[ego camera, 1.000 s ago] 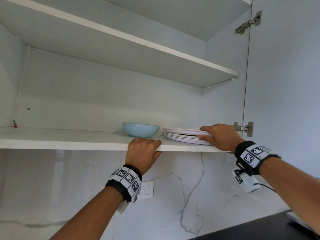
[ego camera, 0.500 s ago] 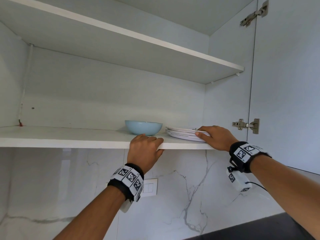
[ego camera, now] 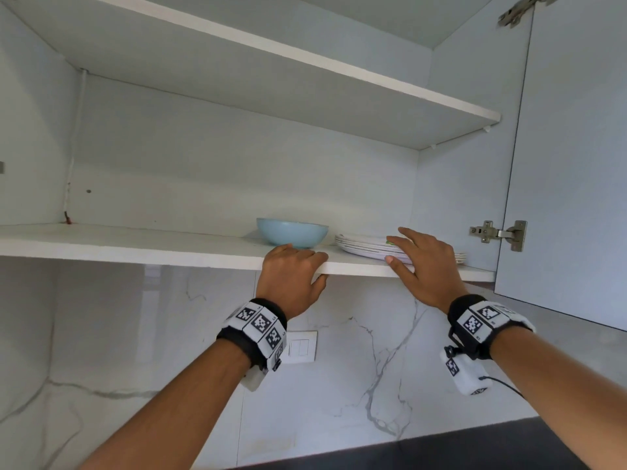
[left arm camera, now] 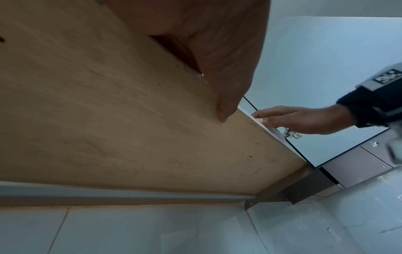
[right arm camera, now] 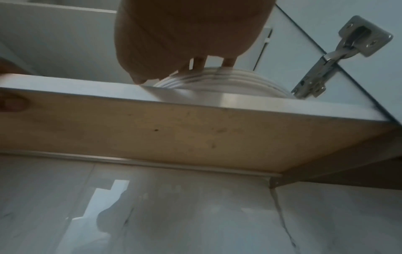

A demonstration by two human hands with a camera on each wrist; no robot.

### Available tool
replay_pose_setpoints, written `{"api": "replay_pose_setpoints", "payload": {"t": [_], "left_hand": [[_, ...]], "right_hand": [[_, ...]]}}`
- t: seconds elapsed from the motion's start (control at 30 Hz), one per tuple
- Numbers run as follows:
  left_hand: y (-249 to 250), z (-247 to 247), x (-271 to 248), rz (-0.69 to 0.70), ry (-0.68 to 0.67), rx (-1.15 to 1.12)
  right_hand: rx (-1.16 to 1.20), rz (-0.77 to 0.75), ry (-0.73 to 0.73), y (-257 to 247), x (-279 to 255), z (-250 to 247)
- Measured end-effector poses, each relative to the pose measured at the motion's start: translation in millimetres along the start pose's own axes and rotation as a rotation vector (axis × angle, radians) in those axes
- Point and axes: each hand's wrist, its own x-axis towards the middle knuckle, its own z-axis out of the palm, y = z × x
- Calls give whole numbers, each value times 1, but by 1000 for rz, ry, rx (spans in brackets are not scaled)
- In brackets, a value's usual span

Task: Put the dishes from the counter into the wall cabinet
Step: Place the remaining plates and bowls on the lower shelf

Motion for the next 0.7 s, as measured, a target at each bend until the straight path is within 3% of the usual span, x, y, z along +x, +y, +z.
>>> {"api": "replay_pose_setpoints", "payload": {"t": [0.2,0.33,0.53,0.7], "left_hand": [[2,-14,-33,28,37,-144],[-1,-27,-99,-29,-9,-267],[-46,-23,-246,-353,-383,-209],[-78,-25,-380,-698,-811,-175]], "right_hand": [[95,-68,91,-53,-52,7],[258,-96,-78,-93,-100,27],[461,-144,-386,-164,-192,80],[524,-178,-684,-222,-264,126]]}}
